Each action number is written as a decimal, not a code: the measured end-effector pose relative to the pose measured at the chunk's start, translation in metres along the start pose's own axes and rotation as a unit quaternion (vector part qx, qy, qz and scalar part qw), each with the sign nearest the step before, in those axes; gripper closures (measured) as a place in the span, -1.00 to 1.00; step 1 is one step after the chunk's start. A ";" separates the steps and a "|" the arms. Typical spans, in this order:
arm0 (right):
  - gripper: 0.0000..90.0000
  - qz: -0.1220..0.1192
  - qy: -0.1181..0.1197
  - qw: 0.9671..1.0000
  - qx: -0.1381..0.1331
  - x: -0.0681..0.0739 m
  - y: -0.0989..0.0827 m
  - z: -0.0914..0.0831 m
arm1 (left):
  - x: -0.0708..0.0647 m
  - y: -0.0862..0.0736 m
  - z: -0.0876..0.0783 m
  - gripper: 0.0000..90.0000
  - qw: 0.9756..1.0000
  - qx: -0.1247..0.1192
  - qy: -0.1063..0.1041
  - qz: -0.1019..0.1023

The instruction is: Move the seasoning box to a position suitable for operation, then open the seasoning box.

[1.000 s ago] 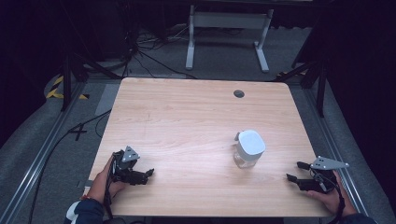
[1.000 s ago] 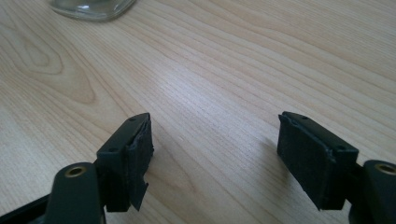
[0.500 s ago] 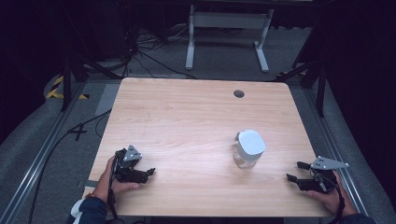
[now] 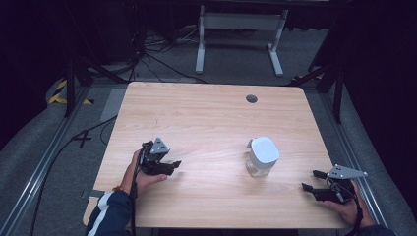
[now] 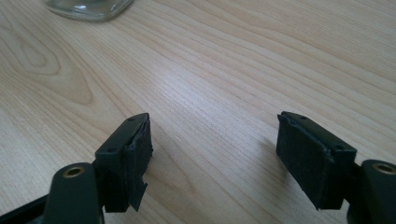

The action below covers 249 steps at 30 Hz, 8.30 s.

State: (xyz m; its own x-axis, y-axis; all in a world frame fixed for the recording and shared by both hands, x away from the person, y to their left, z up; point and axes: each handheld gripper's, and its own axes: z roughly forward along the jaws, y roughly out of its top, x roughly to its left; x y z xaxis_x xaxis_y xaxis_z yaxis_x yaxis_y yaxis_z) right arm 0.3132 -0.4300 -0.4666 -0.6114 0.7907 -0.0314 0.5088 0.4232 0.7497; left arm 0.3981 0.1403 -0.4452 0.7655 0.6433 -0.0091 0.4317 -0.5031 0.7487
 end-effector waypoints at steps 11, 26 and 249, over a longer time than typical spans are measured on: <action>-0.41 -0.001 0.000 1.000 0.000 0.000 0.000 0.000 | -0.035 0.077 0.034 0.37 0.995 -0.065 -0.073 0.032; -0.40 -0.002 0.001 1.000 0.000 0.000 0.000 0.000 | -0.088 0.152 0.074 0.99 0.977 -0.101 -0.135 0.130; 0.62 -0.148 0.021 0.989 -0.004 0.047 0.154 -0.012 | 0.000 -0.076 -0.034 0.07 1.000 0.000 0.004 -0.006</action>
State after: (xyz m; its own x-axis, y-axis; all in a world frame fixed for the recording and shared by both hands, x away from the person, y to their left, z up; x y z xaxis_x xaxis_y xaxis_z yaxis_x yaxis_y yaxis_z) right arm 0.3556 -0.3329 -0.3451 -0.7572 0.6142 -0.2223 0.2993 0.6287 0.7177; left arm 0.3488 0.1979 -0.4799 0.7559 0.6546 -0.0127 0.4413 -0.4951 0.7484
